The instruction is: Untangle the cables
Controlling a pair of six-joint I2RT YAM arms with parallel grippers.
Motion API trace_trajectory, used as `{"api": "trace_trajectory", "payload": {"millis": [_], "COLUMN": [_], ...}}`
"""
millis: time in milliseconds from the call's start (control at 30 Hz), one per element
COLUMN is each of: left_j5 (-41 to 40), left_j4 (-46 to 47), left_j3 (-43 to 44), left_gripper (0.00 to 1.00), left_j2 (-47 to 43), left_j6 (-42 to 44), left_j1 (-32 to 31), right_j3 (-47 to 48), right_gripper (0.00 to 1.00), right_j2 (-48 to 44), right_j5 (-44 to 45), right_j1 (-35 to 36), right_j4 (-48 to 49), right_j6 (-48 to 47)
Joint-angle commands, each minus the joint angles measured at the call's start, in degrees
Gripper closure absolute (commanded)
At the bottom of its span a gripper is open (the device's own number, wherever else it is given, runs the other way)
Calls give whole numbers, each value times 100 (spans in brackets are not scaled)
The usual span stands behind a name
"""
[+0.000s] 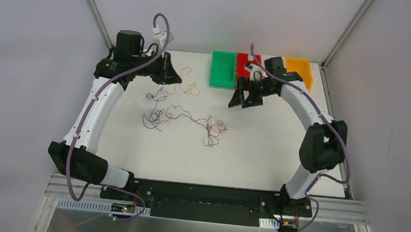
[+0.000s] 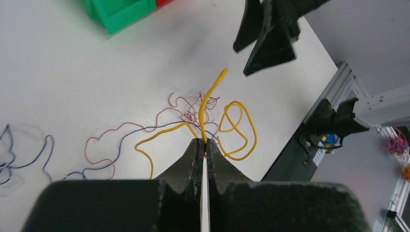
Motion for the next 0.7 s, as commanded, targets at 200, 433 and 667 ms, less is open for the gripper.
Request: {"api": "trace_trajectory", "payload": {"millis": [200,433,667], "left_j5": [1124,1322,1241], "left_j4": [-170,-170,-139], "left_j3": [285,575,703], "left_gripper": [100,100,100], "left_j2": [515,768,859], "left_j6": [893,966,939], "left_j1": [-1366,-1812,-1903], "right_j3": [1356,1039,838], "right_gripper": [1,12,37], "right_j2": [-1358,-1517,-1576], "right_j5": [-1353,-1797,-1972], "right_j1": [-41,313,498], "right_j4": [702,1103,1282], "right_j6": [1218,1984,2152]}}
